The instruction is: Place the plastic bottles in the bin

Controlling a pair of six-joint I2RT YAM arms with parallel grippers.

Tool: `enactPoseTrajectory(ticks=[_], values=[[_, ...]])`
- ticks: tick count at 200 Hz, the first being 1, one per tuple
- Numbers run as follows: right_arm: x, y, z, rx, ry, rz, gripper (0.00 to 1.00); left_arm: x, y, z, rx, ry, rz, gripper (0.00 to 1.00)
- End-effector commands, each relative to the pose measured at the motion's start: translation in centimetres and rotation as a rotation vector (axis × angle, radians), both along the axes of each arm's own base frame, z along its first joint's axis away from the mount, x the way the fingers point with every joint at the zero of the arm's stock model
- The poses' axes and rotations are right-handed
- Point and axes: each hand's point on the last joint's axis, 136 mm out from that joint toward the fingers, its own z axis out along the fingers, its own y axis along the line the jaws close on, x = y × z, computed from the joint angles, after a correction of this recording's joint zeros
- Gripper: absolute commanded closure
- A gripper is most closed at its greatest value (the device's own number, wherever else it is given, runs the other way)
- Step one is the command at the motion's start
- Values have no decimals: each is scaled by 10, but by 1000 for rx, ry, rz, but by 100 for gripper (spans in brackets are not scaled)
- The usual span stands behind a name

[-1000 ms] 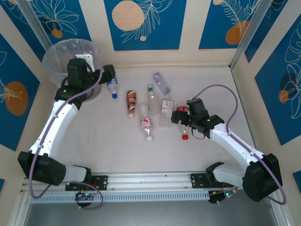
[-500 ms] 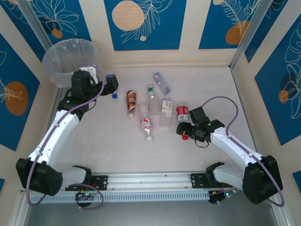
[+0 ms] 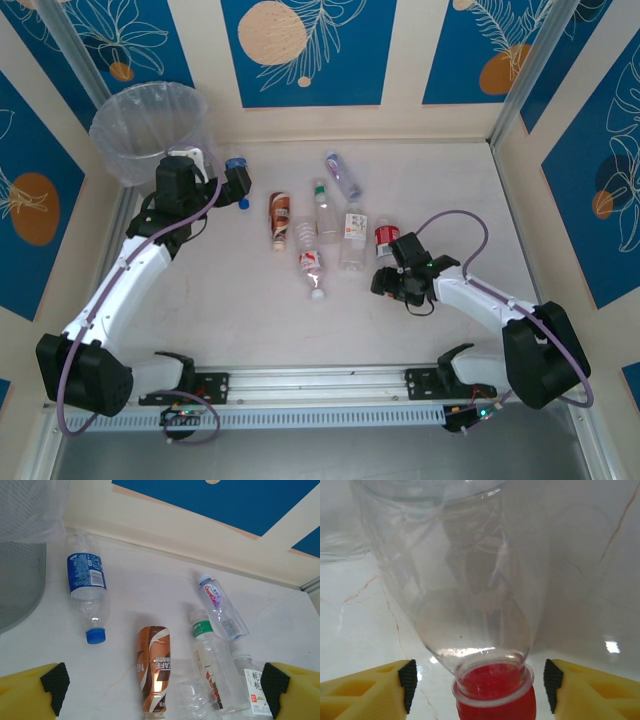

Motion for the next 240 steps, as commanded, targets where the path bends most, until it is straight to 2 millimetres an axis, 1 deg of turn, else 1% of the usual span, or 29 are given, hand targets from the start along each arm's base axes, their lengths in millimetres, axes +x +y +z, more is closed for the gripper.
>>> enactPoseTrajectory(ticks=[1, 17, 35, 44, 63, 113, 126, 132, 155, 192, 222, 240], values=[[2, -2, -5, -16, -24, 3, 33, -1, 0, 4, -2, -21, 5, 1], [3, -2, -7, -22, -36, 6, 39, -1, 1, 2, 7, -22, 7, 1], [3, -4, -8, -32, -48, 8, 42, -2, -1, 2, 9, -38, -12, 1], [2, -5, -8, -33, -54, 8, 46, -2, -2, 4, 6, -49, -19, 1], [1, -6, -7, -30, -73, 6, 59, -3, -3, 3, 3, -52, -24, 1], [3, -4, 2, -6, -142, 25, 76, -1, -2, 0, 4, -46, -18, 1], [3, -3, 6, -1, -160, 33, 81, 0, -2, -3, 8, -38, -15, 1], [3, -3, 7, 0, -169, 39, 85, 0, -2, -5, 8, -34, -15, 1], [6, -1, 17, 7, -228, 47, 89, 1, -3, -10, 8, -21, -19, 1], [14, 5, 45, 62, -381, 47, 100, 5, -11, -18, 6, -9, -58, 1], [17, 10, 65, 118, -477, 69, 100, 7, -12, -22, 1, 6, -62, 1], [17, 18, 76, 165, -516, 104, 100, 7, -12, -24, 4, 9, -61, 1]])
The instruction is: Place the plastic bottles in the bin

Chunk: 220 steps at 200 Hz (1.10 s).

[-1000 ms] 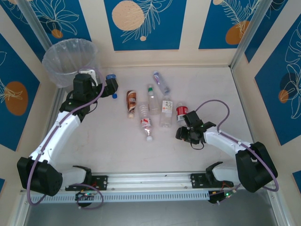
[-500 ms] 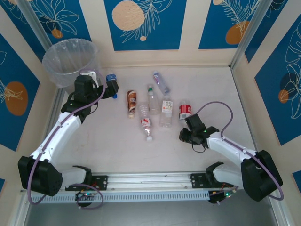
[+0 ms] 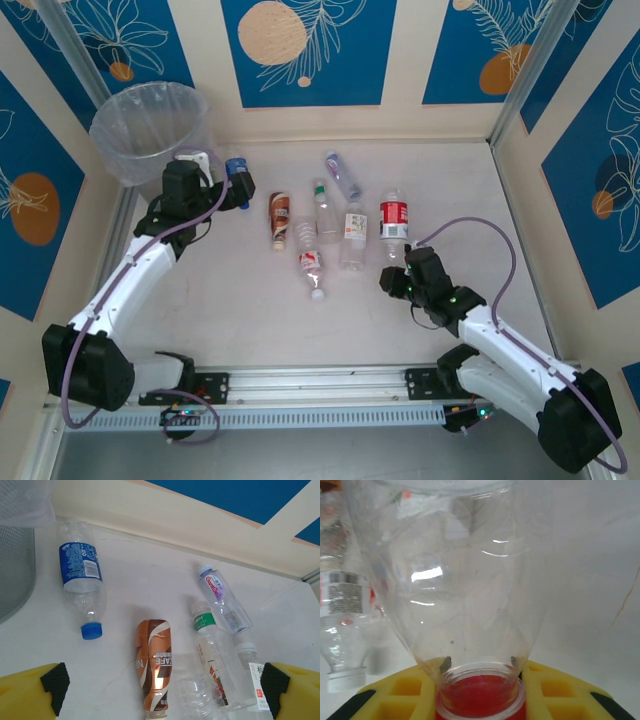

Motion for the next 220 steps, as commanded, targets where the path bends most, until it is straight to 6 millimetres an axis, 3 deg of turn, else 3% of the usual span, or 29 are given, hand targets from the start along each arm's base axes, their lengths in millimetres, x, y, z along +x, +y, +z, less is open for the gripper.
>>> enactPoseTrajectory(ticks=[1, 71, 118, 152, 179, 220], values=[[5, 10, 17, 41, -87, 49, 100, 1, -6, 0, 3, -13, -33, 1], [11, 59, 58, 224, -201, 252, 100, 2, -16, -10, -16, 44, -84, 1], [23, 87, 83, 401, -229, 280, 100, -2, -40, -17, -111, 87, -190, 1], [28, 110, 91, 507, -197, 313, 100, -17, -84, -9, -199, 112, -407, 1], [30, 132, 92, 525, -148, 374, 100, -26, -116, -1, -261, 108, -484, 0], [31, 165, 104, 579, -141, 461, 100, -27, -141, 7, -452, 42, -532, 1]])
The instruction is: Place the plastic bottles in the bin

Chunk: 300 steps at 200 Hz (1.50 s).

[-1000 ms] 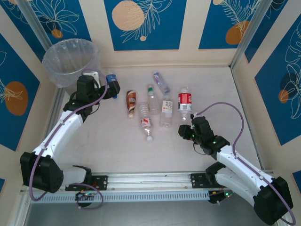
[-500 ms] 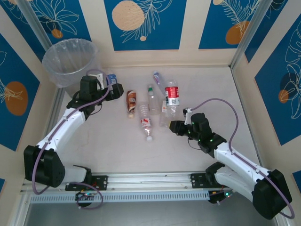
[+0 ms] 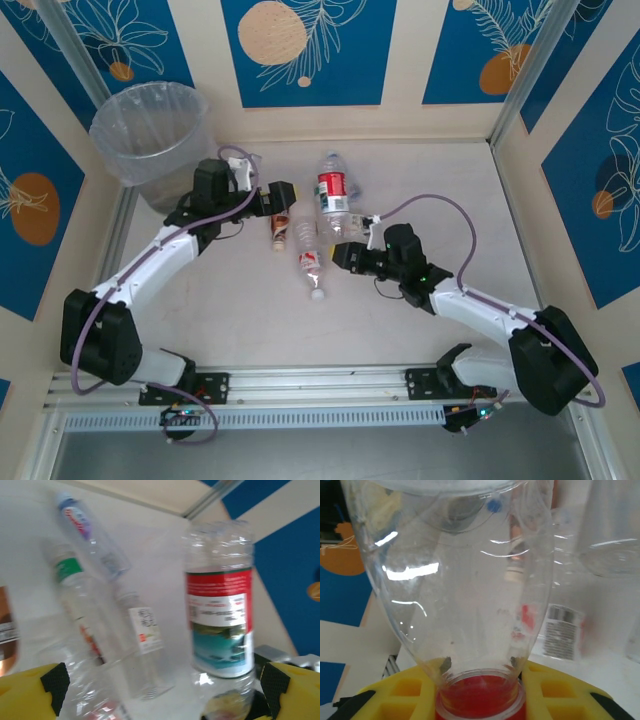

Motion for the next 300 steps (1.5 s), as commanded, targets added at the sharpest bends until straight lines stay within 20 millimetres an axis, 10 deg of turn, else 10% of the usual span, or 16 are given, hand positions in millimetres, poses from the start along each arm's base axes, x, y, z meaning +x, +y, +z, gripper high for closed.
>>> enactPoseTrajectory(ticks=[1, 155, 300], values=[[1, 25, 33, 96, -49, 80, 100, -1, -17, 16, -139, -29, -48, 1], [-22, 61, 62, 174, -149, 334, 100, -10, -55, 69, -361, -121, -328, 3], [-22, 59, 52, 162, -120, 323, 94, -10, -51, 73, -336, -157, -301, 45]])
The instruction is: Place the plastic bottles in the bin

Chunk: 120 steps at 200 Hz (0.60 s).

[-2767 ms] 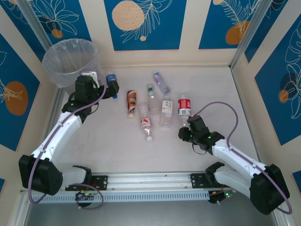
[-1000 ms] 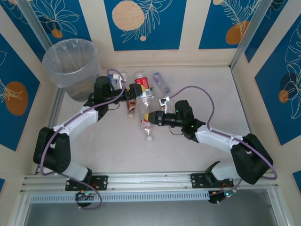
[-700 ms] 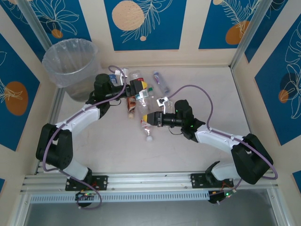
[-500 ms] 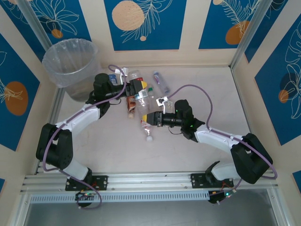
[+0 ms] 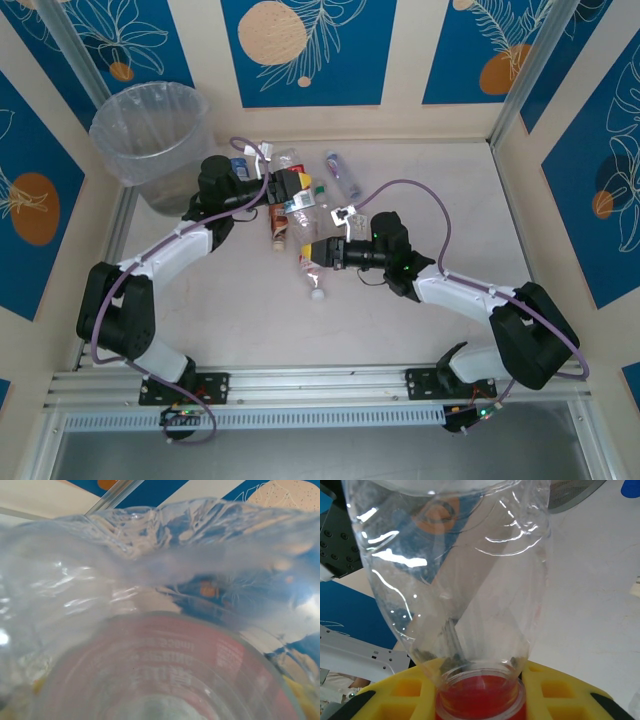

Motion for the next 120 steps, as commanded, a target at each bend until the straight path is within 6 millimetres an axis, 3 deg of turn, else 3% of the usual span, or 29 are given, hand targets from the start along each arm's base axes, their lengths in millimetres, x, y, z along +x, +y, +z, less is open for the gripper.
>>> enactPoseTrajectory(ticks=[1, 37, 46, 65, 79, 120], values=[[-1, 2, 5, 4, -15, 9, 94, -7, -2, 25, -15, -78, -24, 46], [0, 0, 6, 5, -21, -2, 89, -6, -2, 26, -11, -87, -19, 49], [1, 0, 6, 3, -19, -8, 84, -5, -1, 25, -6, -86, -12, 49], [2, -2, 5, -9, -12, -22, 57, -4, -1, 23, -1, -79, -5, 49], [3, -4, 3, -25, -6, -36, 43, -2, -1, 22, 6, -74, 4, 49], [9, -8, -2, -68, -10, -76, 35, 11, -2, 13, 36, -16, 30, 49]])
